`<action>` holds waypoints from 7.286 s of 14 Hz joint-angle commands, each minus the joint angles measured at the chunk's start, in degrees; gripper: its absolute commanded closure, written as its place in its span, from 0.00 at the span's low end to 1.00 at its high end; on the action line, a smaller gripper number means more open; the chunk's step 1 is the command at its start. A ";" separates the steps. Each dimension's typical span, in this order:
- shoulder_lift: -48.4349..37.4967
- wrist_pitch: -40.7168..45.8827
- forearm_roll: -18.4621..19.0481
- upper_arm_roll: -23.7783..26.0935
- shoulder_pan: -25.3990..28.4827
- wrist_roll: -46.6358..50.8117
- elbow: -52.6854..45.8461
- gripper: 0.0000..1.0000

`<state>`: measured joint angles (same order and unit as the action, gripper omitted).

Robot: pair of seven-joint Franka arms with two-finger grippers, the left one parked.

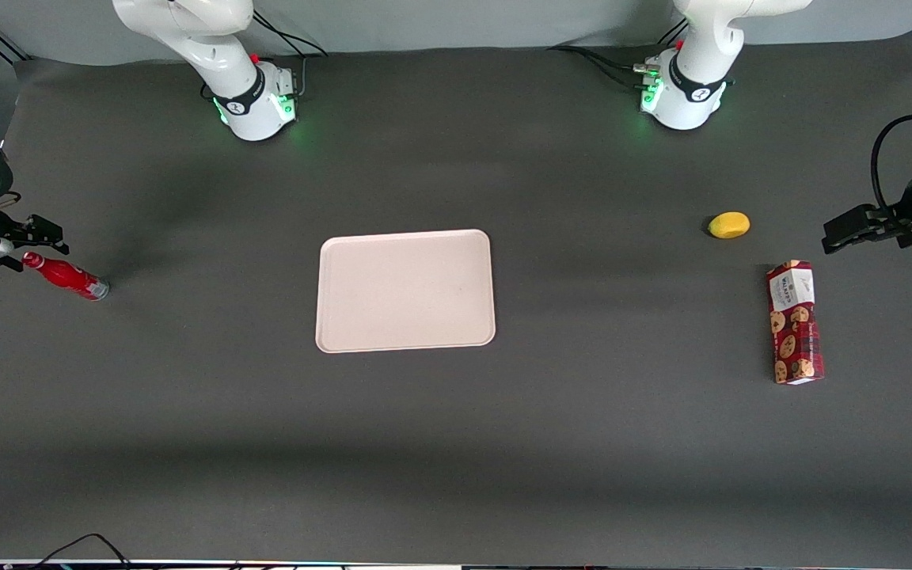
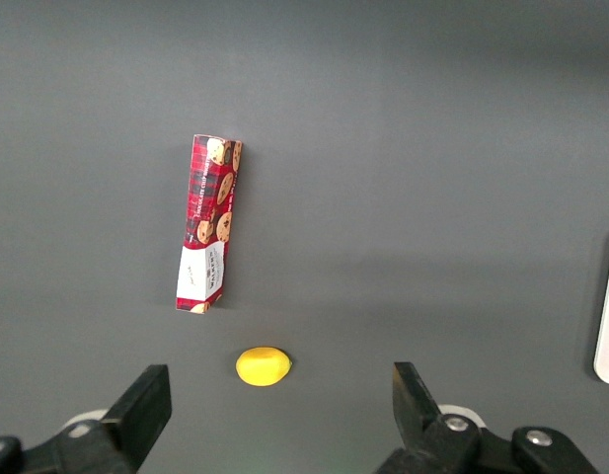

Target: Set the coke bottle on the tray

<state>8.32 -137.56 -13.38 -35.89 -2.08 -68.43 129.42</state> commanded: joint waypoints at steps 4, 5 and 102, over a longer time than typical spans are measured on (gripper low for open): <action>2.05 1.77 -1.83 -0.93 0.32 -2.68 -2.06 0.00; 2.05 1.77 -1.83 -0.93 0.59 -2.77 -2.33 0.00; -17.20 44.85 13.66 28.79 9.99 80.22 -29.94 0.00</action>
<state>-8.29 -90.50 3.01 -3.92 7.71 14.52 95.85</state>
